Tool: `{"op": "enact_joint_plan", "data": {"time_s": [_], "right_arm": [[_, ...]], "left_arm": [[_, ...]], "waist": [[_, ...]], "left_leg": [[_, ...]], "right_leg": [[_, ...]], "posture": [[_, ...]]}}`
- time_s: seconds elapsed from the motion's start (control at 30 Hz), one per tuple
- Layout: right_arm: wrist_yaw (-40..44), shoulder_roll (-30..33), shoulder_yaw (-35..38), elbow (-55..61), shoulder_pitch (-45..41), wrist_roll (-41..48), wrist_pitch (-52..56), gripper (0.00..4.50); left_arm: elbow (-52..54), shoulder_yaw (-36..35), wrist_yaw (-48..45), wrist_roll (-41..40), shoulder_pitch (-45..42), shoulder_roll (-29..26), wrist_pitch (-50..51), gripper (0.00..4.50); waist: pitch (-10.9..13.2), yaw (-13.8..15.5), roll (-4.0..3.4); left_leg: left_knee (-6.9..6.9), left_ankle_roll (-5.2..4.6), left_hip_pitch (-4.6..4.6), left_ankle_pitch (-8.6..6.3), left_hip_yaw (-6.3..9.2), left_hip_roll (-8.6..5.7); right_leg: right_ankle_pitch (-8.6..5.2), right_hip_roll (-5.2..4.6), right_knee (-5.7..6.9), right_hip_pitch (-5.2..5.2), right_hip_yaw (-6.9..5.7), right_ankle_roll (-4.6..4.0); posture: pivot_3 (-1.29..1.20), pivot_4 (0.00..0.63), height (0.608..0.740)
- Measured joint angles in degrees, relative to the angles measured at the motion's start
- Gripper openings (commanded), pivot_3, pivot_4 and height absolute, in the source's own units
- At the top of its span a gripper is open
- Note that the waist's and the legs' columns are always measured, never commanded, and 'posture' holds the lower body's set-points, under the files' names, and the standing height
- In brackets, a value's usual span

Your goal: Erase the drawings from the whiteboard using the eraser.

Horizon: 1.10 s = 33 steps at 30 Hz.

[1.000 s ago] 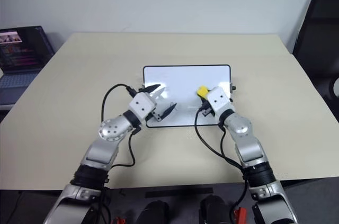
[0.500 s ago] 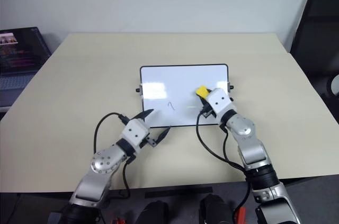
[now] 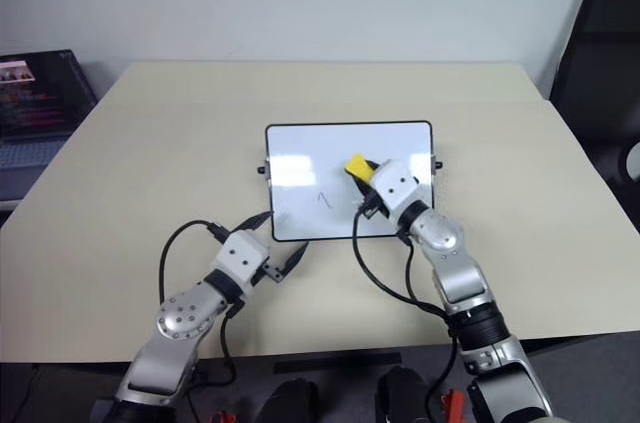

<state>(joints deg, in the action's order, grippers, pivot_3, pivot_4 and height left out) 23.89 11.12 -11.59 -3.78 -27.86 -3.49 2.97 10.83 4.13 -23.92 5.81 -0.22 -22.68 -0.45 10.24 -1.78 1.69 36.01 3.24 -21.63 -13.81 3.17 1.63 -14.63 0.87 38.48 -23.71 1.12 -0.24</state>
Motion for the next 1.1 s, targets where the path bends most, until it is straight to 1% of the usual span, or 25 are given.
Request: {"op": "enact_joint_plan", "data": {"time_s": [0.53,0.83,0.93,1.1], "right_arm": [[1.6,0.0,-1.6,-2.9,-2.8,-0.5,-3.9,1.1],[0.2,-4.1,-3.9,-17.1,-8.2,-3.2,-9.2,1.1],[-0.2,-4.4,-4.1,-20.1,-10.1,-4.3,-10.4,1.1],[-0.1,-4.7,-4.4,-22.0,-10.4,-4.5,-12.1,1.1]], "left_arm": [[-0.1,0.1,0.7,0.1,-2.9,-0.1,0.1,4.5],[-0.7,0.6,0.6,0.1,-4.0,-0.1,0.1,4.5],[-1.5,0.5,0.4,0.1,-4.8,-0.2,0.0,4.5],[-1.7,0.5,0.0,0.1,-5.1,-0.6,0.0,4.5]], "waist": [[0.0,0.0,0.0],[0.0,0.0,-0.01],[0.0,0.0,-0.01],[0.0,0.0,-0.01]], "left_leg": [[0.0,0.0,-0.03,0.0,-0.01,0.0],[0.01,0.0,-0.08,0.0,-0.02,0.0],[0.02,0.0,-0.09,0.0,-0.02,-0.01],[0.01,0.0,-0.11,0.0,-0.02,0.02]], "right_leg": [[0.0,0.0,0.03,-0.05,0.0,0.0],[0.01,0.0,0.06,-0.11,0.01,-0.01],[0.01,0.0,0.07,-0.11,0.01,-0.01],[0.01,-0.01,0.07,-0.14,0.02,-0.01]], "posture": [[0.0,0.15,0.74],[0.0,0.15,0.74],[0.0,0.15,0.74],[0.0,0.15,0.74]]}}
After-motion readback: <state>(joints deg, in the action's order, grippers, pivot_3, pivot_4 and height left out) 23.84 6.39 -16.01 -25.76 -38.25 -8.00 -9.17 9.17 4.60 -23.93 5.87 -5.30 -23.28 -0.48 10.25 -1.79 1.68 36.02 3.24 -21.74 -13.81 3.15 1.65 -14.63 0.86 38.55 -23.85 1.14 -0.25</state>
